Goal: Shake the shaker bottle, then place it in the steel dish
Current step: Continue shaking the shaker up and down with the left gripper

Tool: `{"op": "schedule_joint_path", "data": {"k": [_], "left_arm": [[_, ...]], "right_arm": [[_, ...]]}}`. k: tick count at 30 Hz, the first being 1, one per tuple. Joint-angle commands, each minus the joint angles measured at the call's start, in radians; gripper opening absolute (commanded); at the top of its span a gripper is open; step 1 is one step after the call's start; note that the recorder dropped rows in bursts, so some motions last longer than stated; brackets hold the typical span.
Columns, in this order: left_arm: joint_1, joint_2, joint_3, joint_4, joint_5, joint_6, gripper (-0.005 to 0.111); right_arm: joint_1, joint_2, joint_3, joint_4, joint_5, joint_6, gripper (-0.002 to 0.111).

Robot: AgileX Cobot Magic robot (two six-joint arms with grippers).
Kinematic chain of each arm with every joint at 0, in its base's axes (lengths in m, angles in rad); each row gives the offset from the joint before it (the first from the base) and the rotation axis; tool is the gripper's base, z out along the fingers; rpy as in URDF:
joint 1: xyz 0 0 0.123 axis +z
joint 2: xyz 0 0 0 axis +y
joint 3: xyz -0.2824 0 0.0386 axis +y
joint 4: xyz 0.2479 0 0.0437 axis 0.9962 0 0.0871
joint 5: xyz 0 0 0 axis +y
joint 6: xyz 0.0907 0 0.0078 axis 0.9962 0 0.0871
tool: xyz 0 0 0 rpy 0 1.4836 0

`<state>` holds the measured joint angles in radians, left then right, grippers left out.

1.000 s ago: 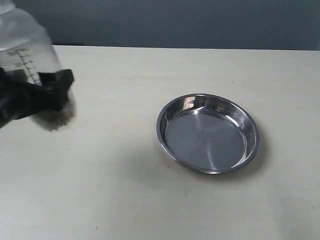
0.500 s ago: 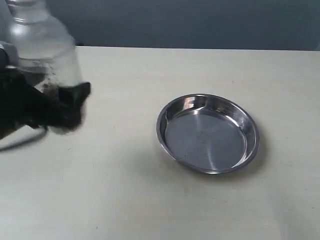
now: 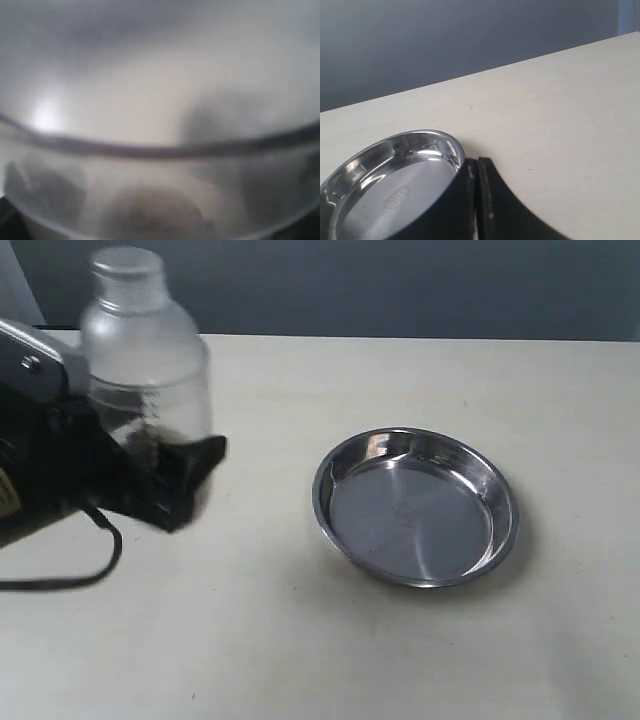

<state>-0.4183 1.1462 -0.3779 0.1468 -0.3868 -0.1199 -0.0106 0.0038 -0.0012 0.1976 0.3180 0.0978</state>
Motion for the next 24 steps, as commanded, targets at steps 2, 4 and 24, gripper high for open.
{"op": "schedule_joint_path", "data": {"k": [2, 4, 24], "left_arm": [[-0.02, -0.003, -0.01, -0.023, -0.257, -0.113, 0.0], [-0.02, -0.003, -0.01, -0.204, -0.248, -0.023, 0.0], [0.008, 0.055, 0.013, -0.374, -0.008, 0.232, 0.0]], "right_arm": [[0.002, -0.004, 0.001, -0.005, -0.01, -0.006, -0.001], [0.002, -0.004, 0.001, -0.005, -0.01, -0.006, -0.001], [0.002, -0.004, 0.001, -0.005, -0.01, -0.006, -0.001]]}}
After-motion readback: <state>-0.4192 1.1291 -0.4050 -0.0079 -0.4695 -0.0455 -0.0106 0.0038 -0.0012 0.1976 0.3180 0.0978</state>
